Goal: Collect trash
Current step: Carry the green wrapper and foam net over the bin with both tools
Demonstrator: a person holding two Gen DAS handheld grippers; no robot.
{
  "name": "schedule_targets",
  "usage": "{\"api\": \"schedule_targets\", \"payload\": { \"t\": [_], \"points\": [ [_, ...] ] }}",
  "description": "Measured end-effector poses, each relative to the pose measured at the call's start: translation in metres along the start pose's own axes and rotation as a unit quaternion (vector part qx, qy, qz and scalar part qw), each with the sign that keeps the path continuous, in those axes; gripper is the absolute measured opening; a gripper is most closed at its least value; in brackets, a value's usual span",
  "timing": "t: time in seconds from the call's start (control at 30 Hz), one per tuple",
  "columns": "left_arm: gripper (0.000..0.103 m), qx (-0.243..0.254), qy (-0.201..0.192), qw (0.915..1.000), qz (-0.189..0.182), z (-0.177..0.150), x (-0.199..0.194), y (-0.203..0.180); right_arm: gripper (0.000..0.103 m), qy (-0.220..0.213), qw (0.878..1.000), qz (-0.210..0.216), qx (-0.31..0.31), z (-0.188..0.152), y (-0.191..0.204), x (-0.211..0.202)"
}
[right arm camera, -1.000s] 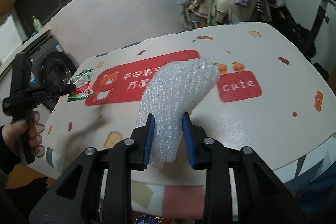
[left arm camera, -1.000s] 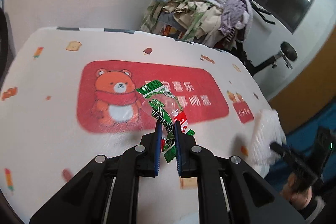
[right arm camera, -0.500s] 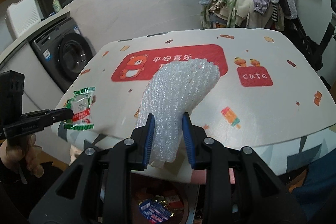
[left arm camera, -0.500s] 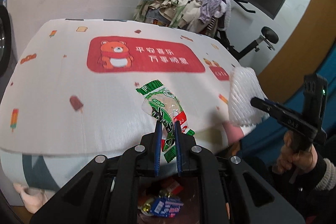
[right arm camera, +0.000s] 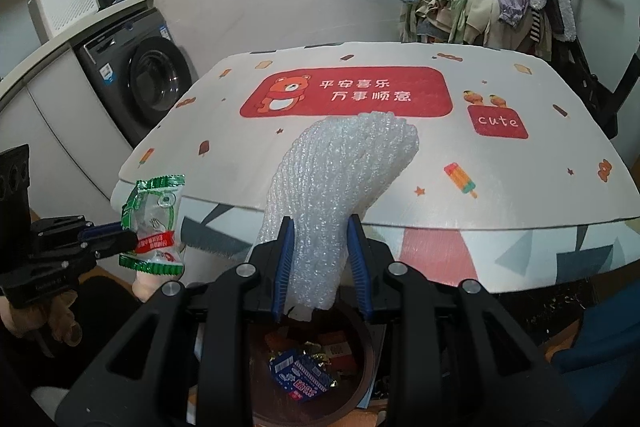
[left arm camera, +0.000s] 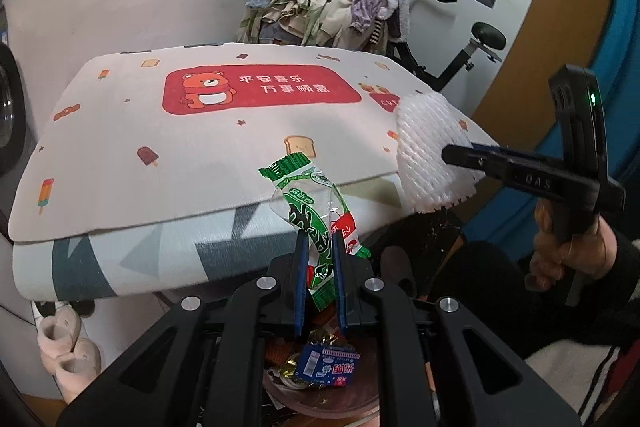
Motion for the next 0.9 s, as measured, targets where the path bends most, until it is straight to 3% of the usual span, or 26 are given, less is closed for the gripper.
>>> {"api": "schedule_targets", "payload": {
  "t": [0.4,0.9],
  "points": [
    [0.012,-0.001,0.006,0.9999,-0.012,-0.029,0.008,-0.011,0.030,0.026,1.000,0.000,0.008,-0.029,-0.001,0.006],
    [0.012,0.009,0.038,0.9992,-0.012,-0.057,0.026,-0.018,0.030,0.038,0.999,0.001,0.023,-0.039,-0.011,0.017]
  ]
}}
Point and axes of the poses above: each gripper's, at about its wrist camera, not at the fingertips, and x roughly the way its jaws point, y to its left, z to its top, the point moved 7 cm from there along x, roughly the way its jaws point
